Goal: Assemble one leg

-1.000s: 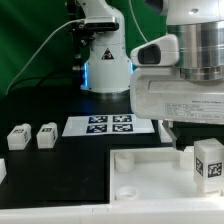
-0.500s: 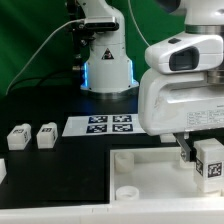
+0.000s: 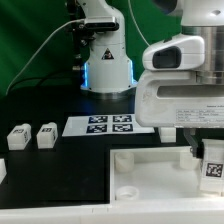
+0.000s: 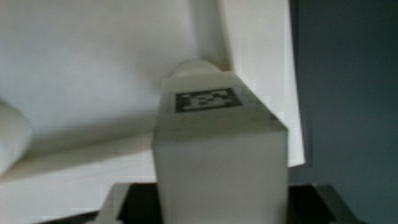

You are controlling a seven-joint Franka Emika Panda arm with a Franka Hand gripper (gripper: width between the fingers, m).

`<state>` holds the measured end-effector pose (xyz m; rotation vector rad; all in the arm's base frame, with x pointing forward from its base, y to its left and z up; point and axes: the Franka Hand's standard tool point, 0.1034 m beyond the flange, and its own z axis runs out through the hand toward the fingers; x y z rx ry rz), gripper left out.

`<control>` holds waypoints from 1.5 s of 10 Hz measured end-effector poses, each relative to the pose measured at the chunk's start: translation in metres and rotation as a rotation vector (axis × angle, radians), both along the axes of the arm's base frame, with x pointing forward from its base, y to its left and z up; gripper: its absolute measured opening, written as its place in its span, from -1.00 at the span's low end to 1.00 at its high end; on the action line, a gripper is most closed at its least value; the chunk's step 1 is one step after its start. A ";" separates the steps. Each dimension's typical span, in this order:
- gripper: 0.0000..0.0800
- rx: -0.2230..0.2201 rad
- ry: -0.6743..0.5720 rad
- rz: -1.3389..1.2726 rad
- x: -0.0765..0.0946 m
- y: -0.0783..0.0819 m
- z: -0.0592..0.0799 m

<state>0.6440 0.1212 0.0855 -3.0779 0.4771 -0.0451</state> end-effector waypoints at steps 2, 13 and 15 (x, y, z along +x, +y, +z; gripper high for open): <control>-0.26 -0.012 0.014 -0.345 -0.003 0.001 0.000; 0.60 0.002 -0.038 -0.596 -0.003 -0.004 0.000; 0.62 -0.018 -0.047 -0.334 -0.002 -0.004 0.000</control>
Offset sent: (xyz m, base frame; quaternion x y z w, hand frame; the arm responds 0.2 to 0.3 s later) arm -0.0072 -0.0084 -0.0087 0.0106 0.0205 0.4876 0.8728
